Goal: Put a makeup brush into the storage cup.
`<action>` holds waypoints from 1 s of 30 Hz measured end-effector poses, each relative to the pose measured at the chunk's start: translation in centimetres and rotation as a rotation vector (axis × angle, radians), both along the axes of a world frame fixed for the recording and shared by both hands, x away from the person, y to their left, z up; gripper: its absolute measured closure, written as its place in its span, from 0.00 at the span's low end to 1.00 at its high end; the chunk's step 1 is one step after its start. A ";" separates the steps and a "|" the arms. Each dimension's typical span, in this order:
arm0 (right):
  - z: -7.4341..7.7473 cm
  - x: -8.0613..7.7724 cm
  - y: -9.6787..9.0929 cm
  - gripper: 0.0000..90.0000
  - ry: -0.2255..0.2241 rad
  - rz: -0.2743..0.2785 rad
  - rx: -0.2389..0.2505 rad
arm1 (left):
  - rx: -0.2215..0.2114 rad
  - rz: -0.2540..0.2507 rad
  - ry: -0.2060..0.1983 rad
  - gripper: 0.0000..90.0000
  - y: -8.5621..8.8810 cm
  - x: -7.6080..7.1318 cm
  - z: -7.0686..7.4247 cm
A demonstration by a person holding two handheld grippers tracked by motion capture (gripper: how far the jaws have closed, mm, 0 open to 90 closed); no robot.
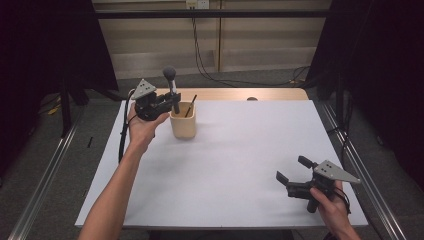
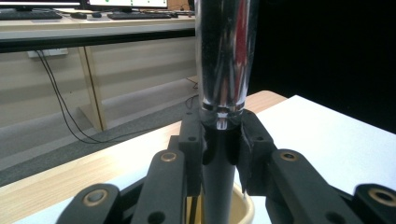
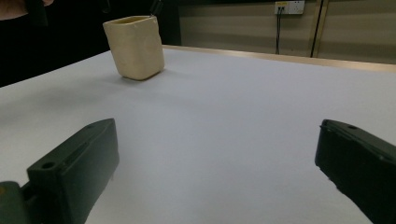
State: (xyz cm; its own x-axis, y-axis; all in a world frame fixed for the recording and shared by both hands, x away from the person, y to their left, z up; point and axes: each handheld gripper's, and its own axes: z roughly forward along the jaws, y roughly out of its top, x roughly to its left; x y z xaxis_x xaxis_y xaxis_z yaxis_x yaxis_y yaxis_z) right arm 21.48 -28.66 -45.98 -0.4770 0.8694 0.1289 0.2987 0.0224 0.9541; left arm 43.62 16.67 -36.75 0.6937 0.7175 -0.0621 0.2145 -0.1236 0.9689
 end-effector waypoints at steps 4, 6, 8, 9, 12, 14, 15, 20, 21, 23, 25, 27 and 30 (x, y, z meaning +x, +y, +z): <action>-0.1 0.1 0.0 0.00 0.005 0.001 -0.004 | -0.001 0.005 0.008 0.83 0.0 0.4 -0.4; 0.0 0.1 0.0 0.00 0.004 0.002 -0.005 | 0.001 -0.007 0.015 0.83 -0.3 0.3 -0.6; 0.0 0.1 0.0 0.00 0.004 0.003 -0.005 | 0.010 -0.016 0.014 0.83 -0.6 0.2 -0.7; -0.1 0.1 0.0 0.00 0.005 0.003 -0.006 | 0.017 -0.016 0.014 0.83 -0.7 0.2 -0.8; -0.1 0.1 0.1 0.00 0.014 0.006 -0.004 | 0.018 -0.008 0.025 0.83 -0.9 0.3 -1.1; -0.2 0.1 0.1 0.00 0.010 0.011 -0.009 | 0.023 -0.004 0.028 0.83 -0.9 0.5 -1.5; -0.1 0.1 0.1 0.00 0.008 0.013 -0.009 | 0.023 -0.004 0.030 0.83 -0.9 0.5 -1.7; -0.2 0.1 0.0 0.00 0.010 0.012 -0.006 | 0.032 0.004 0.036 0.83 -0.9 0.7 -2.3; -0.1 0.1 0.1 0.00 0.009 0.009 -0.007 | 0.031 0.006 0.038 0.83 -0.9 0.7 -2.4; -0.1 0.1 0.1 0.00 0.009 0.011 -0.006 | 0.041 0.002 0.042 0.83 -0.9 0.7 -2.7; -0.1 0.0 0.1 0.00 0.008 0.012 -0.007 | 0.040 0.001 0.050 0.83 -1.0 0.7 -3.0; -0.1 0.1 0.1 0.00 0.009 0.013 -0.006 | 0.046 -0.002 0.054 0.83 -0.9 0.8 -3.3; -0.2 0.0 0.1 0.00 0.012 0.017 -0.006 | 0.048 0.000 0.062 0.83 -0.7 0.8 -3.7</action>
